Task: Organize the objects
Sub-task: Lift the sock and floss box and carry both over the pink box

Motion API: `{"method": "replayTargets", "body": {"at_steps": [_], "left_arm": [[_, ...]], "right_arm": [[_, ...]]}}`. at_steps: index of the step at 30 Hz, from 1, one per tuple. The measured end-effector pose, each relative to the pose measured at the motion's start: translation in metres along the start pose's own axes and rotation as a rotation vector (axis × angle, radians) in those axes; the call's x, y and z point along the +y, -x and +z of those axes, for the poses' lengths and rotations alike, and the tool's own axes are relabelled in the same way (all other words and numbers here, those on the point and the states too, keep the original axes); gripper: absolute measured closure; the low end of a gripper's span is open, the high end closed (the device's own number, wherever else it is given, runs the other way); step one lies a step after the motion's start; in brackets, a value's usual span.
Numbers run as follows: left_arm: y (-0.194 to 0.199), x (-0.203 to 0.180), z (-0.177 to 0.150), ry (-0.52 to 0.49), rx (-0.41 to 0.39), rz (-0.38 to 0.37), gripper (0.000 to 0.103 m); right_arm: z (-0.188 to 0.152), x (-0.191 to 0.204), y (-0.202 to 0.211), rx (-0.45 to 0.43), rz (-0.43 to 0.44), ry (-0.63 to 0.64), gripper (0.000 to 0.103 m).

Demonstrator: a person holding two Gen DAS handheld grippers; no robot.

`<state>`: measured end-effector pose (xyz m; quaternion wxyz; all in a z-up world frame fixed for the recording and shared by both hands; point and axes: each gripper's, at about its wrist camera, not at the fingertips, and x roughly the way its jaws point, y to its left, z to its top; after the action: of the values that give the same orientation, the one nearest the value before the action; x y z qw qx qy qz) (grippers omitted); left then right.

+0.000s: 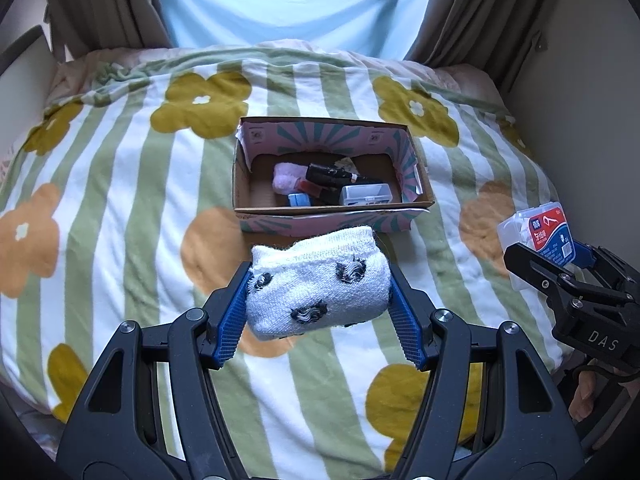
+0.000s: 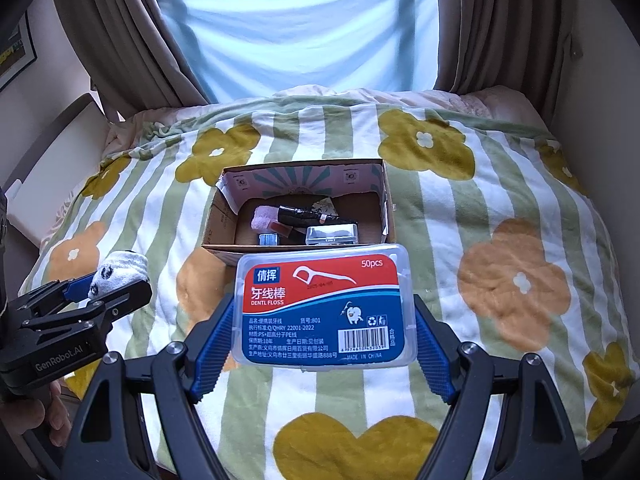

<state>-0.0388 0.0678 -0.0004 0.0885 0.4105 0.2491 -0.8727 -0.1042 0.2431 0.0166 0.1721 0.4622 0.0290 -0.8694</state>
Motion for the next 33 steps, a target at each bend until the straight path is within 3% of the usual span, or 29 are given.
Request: {"method": "replayTargets", "body": {"at_steps": [9, 19, 25, 33], "left_arm": [[-0.007, -0.007, 0.020, -0.018, 0.002, -0.004, 0.042], [-0.037, -0.003, 0.069, -0.009, 0.004, 0.005, 0.042], [-0.083, 0.006, 0.108, 0.007, 0.030, 0.021, 0.042], [-0.179, 0.023, 0.148, 0.036, 0.107, 0.045, 0.042]], "right_arm": [[0.023, -0.014, -0.007, -0.012, 0.008, -0.013, 0.025], [0.082, -0.023, -0.047, -0.002, 0.037, 0.009, 0.025], [0.117, -0.022, -0.099, 0.033, 0.059, 0.041, 0.025], [0.150, -0.029, -0.194, 0.125, 0.093, 0.029, 0.025]]}}
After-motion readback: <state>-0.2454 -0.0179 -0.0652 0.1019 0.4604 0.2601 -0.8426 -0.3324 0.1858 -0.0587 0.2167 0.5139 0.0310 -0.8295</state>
